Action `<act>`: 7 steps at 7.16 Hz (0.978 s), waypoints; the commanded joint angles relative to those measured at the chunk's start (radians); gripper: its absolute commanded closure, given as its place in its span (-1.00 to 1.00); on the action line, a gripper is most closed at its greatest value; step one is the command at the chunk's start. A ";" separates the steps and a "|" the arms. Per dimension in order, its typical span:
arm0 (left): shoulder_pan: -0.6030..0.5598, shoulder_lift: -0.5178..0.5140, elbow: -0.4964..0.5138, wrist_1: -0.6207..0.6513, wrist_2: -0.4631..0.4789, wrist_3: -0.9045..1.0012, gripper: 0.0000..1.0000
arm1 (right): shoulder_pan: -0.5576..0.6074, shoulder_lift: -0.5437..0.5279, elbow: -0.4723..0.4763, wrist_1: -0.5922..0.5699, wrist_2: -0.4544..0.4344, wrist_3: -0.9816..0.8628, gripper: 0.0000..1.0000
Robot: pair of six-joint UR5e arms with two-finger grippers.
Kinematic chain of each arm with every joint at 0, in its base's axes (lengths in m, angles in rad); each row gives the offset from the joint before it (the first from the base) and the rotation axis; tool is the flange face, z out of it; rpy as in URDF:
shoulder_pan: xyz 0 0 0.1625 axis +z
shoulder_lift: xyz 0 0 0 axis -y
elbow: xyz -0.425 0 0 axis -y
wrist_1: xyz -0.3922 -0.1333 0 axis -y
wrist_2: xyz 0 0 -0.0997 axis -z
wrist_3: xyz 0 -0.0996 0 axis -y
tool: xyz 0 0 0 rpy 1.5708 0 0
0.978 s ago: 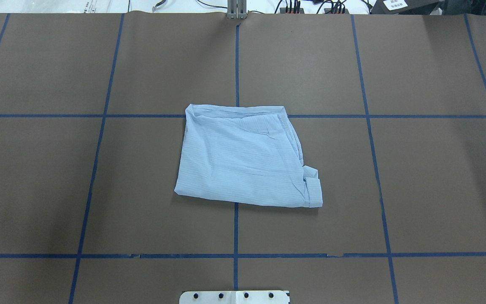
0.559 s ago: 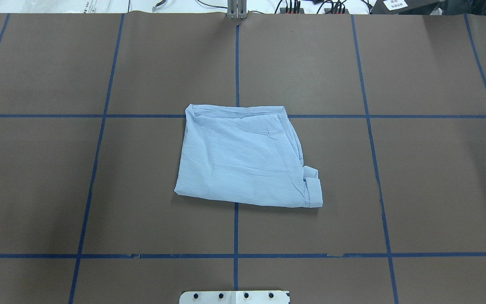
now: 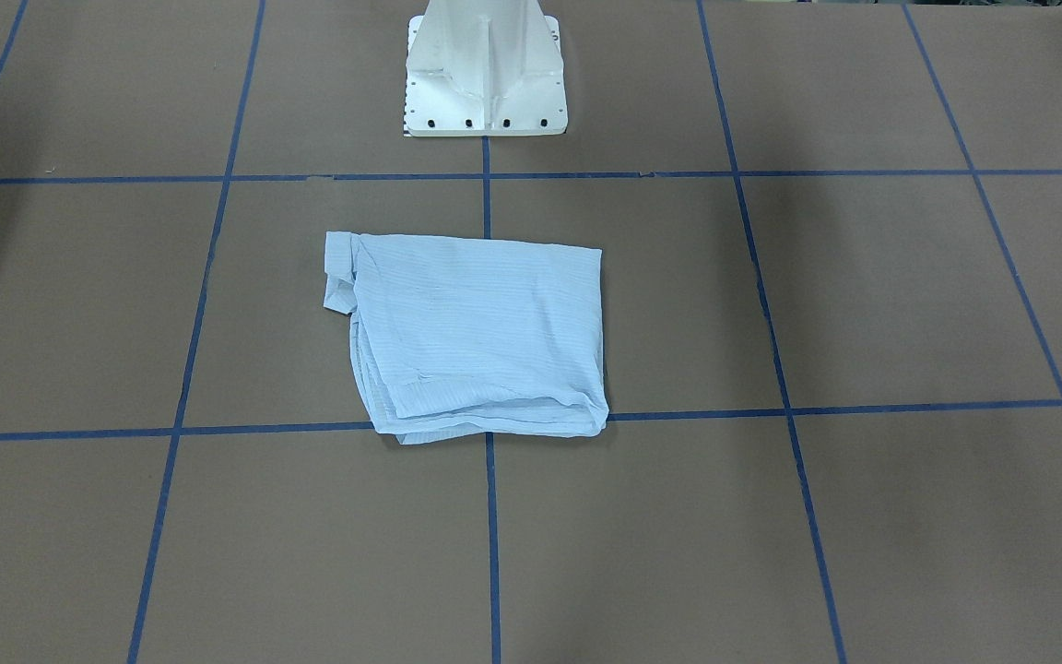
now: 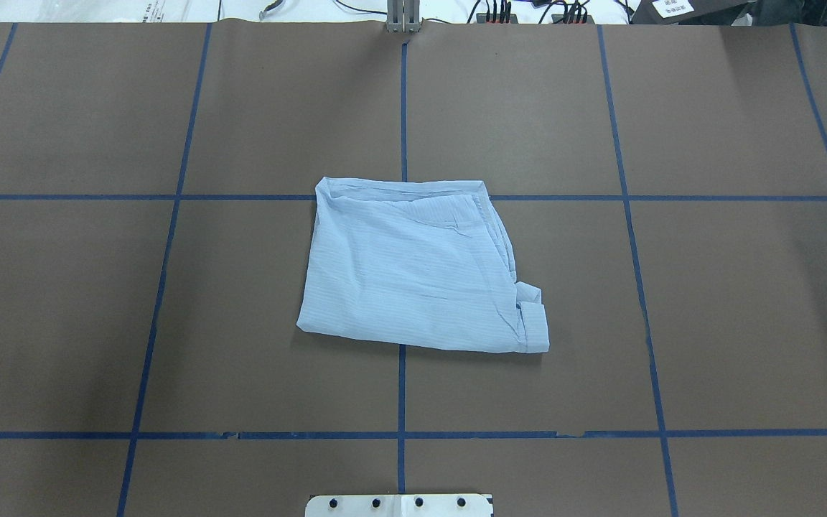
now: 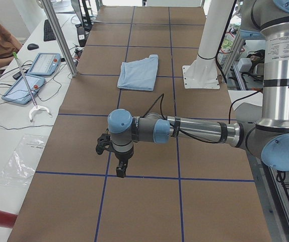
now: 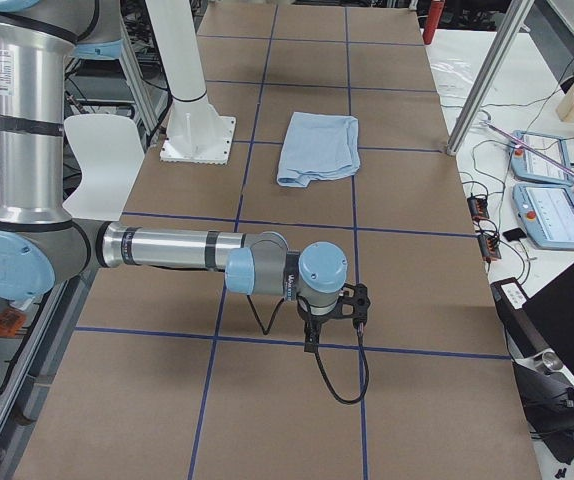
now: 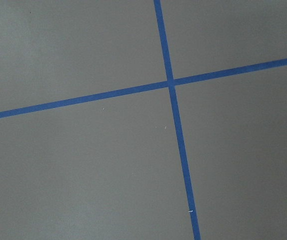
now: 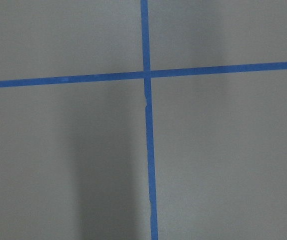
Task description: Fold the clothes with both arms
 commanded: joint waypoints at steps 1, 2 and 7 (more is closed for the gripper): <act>0.000 0.001 0.000 0.001 -0.061 0.000 -0.98 | 0.000 0.000 0.001 0.003 0.000 -0.001 -1.00; 0.000 0.000 0.001 0.000 -0.086 -0.003 -0.98 | 0.000 0.000 0.001 0.003 0.000 -0.001 -1.00; 0.000 0.003 0.011 -0.007 -0.128 -0.146 -0.98 | 0.000 0.001 0.001 0.003 -0.002 -0.001 -1.00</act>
